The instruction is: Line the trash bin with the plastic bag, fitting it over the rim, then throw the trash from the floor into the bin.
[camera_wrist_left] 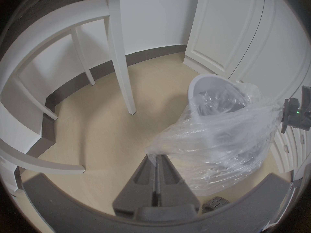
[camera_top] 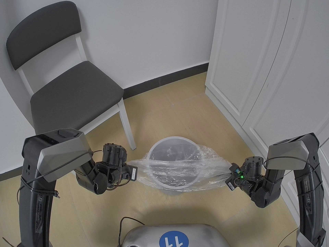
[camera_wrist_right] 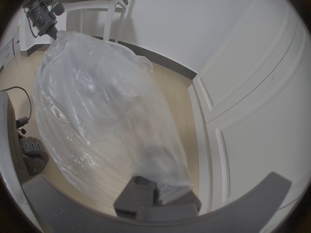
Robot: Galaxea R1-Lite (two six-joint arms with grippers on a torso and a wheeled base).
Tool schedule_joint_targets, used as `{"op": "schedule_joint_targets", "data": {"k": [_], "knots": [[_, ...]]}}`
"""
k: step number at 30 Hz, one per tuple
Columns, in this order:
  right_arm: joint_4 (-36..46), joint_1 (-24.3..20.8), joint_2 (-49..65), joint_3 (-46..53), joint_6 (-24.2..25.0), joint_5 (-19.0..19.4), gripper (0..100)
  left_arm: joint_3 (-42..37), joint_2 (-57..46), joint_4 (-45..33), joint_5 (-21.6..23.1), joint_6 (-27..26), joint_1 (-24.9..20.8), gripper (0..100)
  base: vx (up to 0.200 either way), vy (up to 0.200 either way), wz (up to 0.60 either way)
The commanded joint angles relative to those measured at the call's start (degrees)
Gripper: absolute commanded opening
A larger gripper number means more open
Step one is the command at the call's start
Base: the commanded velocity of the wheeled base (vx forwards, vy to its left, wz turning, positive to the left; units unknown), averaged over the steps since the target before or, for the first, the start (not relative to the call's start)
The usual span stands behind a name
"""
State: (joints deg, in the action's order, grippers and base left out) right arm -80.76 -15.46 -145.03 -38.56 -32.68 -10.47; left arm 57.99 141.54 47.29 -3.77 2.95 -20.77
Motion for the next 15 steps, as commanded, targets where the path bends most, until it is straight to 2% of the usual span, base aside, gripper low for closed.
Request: {"op": "schedule_joint_targets", "data": {"k": [1,12,13,15], "knots": [[0.1,0.0,-0.3,-0.1,0.0,0.0,0,0.7,1.2,-0.1,0.1,0.0,0.7,0,0.000,0.000,0.00],[0.0,0.0,-0.6,-0.1,-0.1,0.1,0,0.4,0.4,0.3,0.1,0.2,0.9,0,0.000,0.000,0.00],[0.1,0.0,-0.6,0.1,-0.1,0.1,100,0.0,0.0,0.5,0.1,0.2,0.6,0,0.000,0.000,0.00],[0.0,-0.1,-0.6,0.2,-0.1,0.3,100,-0.4,-0.4,0.7,0.1,0.1,0.5,0,0.000,0.000,0.00]]}}
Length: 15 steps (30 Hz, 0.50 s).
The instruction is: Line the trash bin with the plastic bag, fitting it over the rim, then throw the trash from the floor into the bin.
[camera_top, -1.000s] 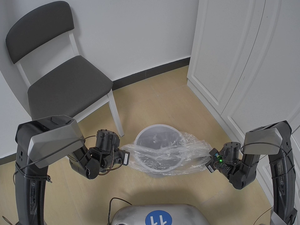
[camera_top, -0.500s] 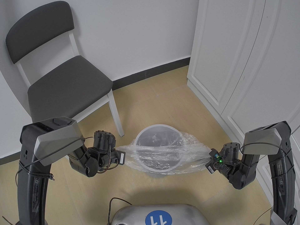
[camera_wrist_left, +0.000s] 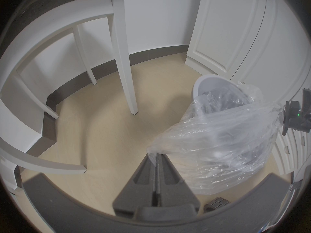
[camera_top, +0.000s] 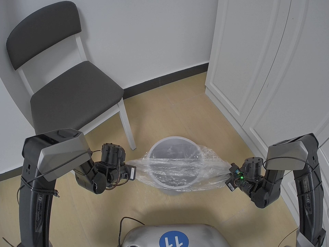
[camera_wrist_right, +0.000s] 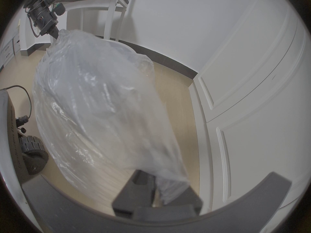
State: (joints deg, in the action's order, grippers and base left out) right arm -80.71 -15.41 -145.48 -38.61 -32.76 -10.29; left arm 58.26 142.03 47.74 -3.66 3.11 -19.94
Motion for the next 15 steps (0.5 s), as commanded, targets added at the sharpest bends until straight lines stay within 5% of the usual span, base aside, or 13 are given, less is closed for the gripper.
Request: {"op": "schedule_joint_targets", "data": {"k": [1,4,9,10,11,12,15], "knots": [[-0.3,-0.2,-0.2,0.6,0.1,0.6,100,-1.0,-1.1,0.3,0.0,0.0,-0.5,0,0.000,0.000,0.00],[-0.4,-0.1,0.1,0.7,0.5,1.5,100,-1.5,-1.8,0.4,0.0,0.1,-0.9,0,0.000,0.000,0.00],[-0.7,2.4,1.6,1.8,2.6,10.8,100,-2.2,-2.7,0.5,0.1,0.2,-1.5,0,0.000,0.000,0.00],[-0.8,4.3,2.3,3.0,3.2,18.3,100,-2.2,-2.6,0.5,0.1,0.1,-1.5,0,0.000,0.000,0.00],[-0.8,4.3,2.3,3.0,3.2,18.3,100,-2.2,-2.6,0.5,0.1,0.1,-1.5,0,0.000,0.000,0.00],[-0.8,7.4,2.4,3.7,3.3,29.4,100,-2.0,-2.2,0.5,0.0,0.1,-1.5,0,0.000,0.000,0.00],[-0.7,11.2,1.7,3.5,3.4,40.2,100,-1.8,-1.8,0.5,0.0,0.1,-1.5,0,0.000,0.000,0.00]]}}
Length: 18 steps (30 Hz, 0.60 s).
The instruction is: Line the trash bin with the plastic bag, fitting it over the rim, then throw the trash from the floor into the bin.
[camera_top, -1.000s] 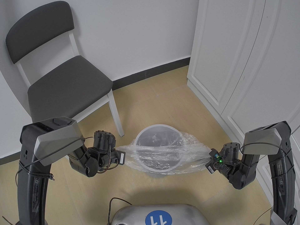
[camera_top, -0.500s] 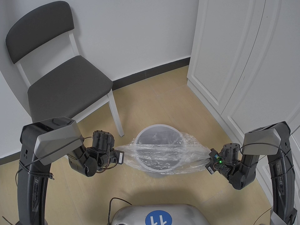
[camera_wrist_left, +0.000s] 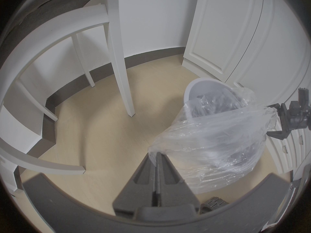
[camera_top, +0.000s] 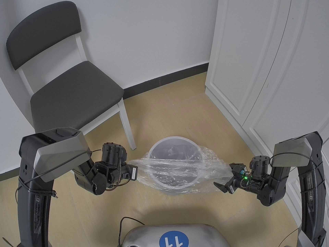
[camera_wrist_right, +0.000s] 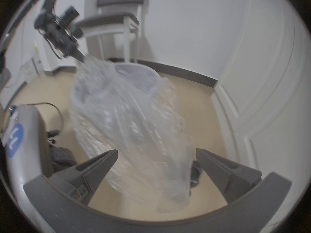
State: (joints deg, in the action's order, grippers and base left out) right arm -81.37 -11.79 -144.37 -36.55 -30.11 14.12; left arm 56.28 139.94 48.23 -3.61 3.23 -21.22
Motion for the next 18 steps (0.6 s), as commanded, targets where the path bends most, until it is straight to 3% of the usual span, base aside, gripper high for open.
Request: {"op": "schedule_joint_targets", "data": {"k": [1,4,9,18], "knots": [[0.1,8.2,0.5,1.4,0.8,17.3,100,0.2,0.3,0.0,-0.1,-0.1,-0.2,0,0.000,0.000,0.00],[0.2,11.0,-0.2,0.8,2.6,24.6,100,0.2,0.2,0.0,-0.1,-0.1,-0.1,0,0.000,0.000,0.00],[-0.3,13.9,-0.3,-0.2,7.7,33.4,100,0.2,0.3,0.0,-0.1,-0.1,0.0,0,0.000,0.000,0.00],[-7.7,13.5,-1.0,-0.5,16.0,35.4,100,0.6,1.9,0.0,-0.3,-0.2,-0.1,0,0.000,0.000,0.00]]}}
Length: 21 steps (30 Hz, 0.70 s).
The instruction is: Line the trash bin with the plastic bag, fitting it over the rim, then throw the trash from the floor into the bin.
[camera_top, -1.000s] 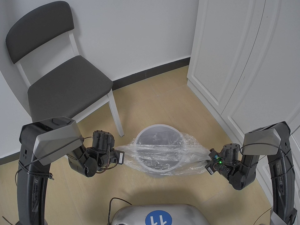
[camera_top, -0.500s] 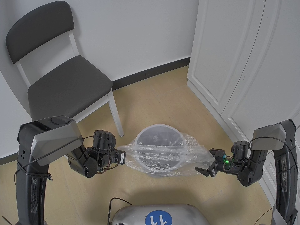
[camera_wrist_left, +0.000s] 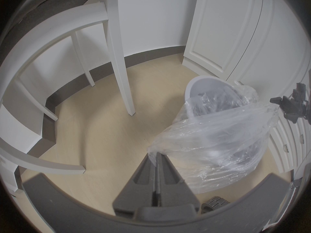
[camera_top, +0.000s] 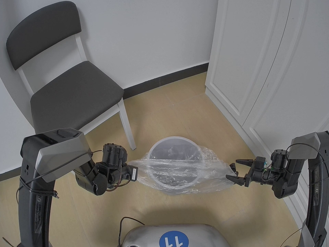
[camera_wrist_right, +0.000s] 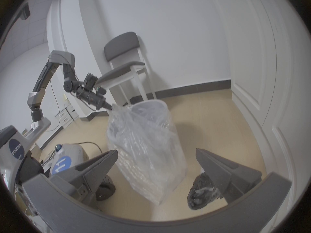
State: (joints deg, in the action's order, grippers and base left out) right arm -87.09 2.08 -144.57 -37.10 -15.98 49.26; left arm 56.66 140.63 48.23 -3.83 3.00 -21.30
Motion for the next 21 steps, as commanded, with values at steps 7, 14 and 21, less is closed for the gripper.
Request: {"op": "schedule_joint_targets", "data": {"k": [7,14,21], "knots": [[-2.9,-3.7,0.2,0.2,6.5,-3.6,100,-0.4,1.0,-0.1,0.1,0.0,-0.1,100,0.000,0.000,0.00],[-2.9,-9.5,4.0,0.4,6.8,-17.4,100,-1.6,0.3,2.2,0.0,-1.1,0.6,100,0.000,0.000,0.00],[-2.9,-14.7,8.2,1.6,6.8,-27.2,100,-4.9,-3.3,1.7,0.2,-5.9,3.0,100,0.000,0.000,0.00]]}}
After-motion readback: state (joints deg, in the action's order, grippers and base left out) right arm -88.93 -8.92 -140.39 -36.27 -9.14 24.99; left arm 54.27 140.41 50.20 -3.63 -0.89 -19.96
